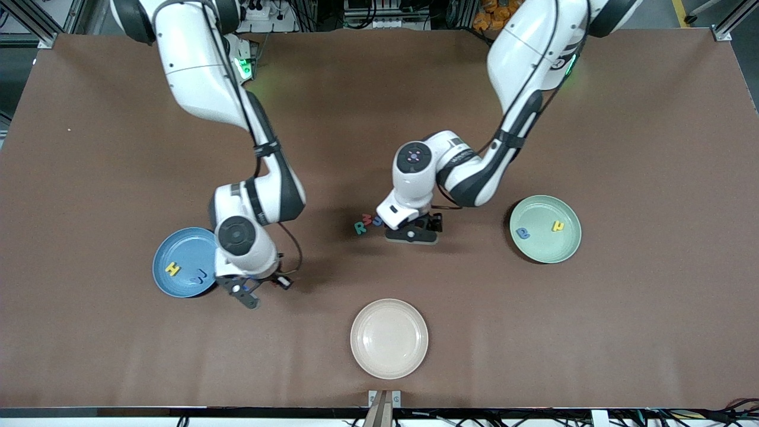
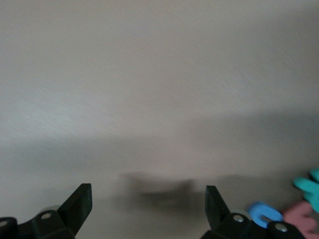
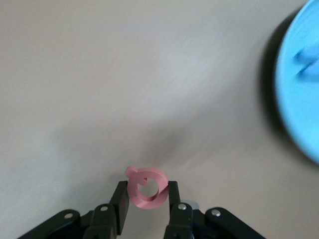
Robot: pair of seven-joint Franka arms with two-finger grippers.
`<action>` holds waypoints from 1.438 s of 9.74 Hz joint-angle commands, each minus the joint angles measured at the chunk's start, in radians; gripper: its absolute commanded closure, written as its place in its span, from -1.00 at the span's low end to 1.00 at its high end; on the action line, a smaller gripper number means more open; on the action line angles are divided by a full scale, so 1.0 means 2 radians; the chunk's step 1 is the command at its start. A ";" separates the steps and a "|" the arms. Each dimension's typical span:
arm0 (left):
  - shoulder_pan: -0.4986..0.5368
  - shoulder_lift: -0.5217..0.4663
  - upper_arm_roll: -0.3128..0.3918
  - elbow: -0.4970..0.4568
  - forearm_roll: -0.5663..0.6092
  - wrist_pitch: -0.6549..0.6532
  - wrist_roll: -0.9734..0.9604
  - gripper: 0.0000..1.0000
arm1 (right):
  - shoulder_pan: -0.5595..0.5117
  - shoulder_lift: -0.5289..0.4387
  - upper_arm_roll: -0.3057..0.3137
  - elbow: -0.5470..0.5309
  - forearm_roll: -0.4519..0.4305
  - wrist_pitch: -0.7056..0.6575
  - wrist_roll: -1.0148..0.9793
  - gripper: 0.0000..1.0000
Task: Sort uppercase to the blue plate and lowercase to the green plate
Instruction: 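Carry the pink O to the blue plate while the left gripper returns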
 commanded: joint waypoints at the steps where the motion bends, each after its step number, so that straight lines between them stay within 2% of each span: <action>1: -0.025 0.011 0.007 0.016 -0.004 0.003 -0.039 -1.00 | -0.034 -0.037 -0.009 -0.007 -0.005 -0.048 -0.098 1.00; 5: -0.056 0.023 0.004 0.041 -0.007 0.003 -0.037 -1.00 | -0.102 -0.063 -0.009 -0.016 -0.005 -0.079 -0.241 1.00; 9: -0.056 0.020 0.004 0.038 -0.006 0.004 0.122 -1.00 | -0.127 -0.078 -0.008 -0.041 -0.001 -0.079 -0.334 1.00; 10: -0.055 0.020 0.004 0.038 -0.006 0.004 0.160 -1.00 | -0.130 -0.078 -0.008 -0.042 -0.001 -0.080 -0.344 0.38; 11: -0.053 0.021 0.004 0.038 -0.006 0.004 0.192 -1.00 | -0.134 -0.079 -0.008 -0.043 0.000 -0.081 -0.349 -0.87; 12: -0.054 0.024 0.005 0.038 -0.003 0.004 0.220 -1.00 | -0.134 -0.079 -0.008 -0.043 -0.001 -0.082 -0.353 -1.00; 14: -0.054 0.024 0.006 0.038 0.000 0.013 0.272 -1.00 | -0.134 -0.079 -0.008 -0.043 0.000 -0.082 -0.353 -1.00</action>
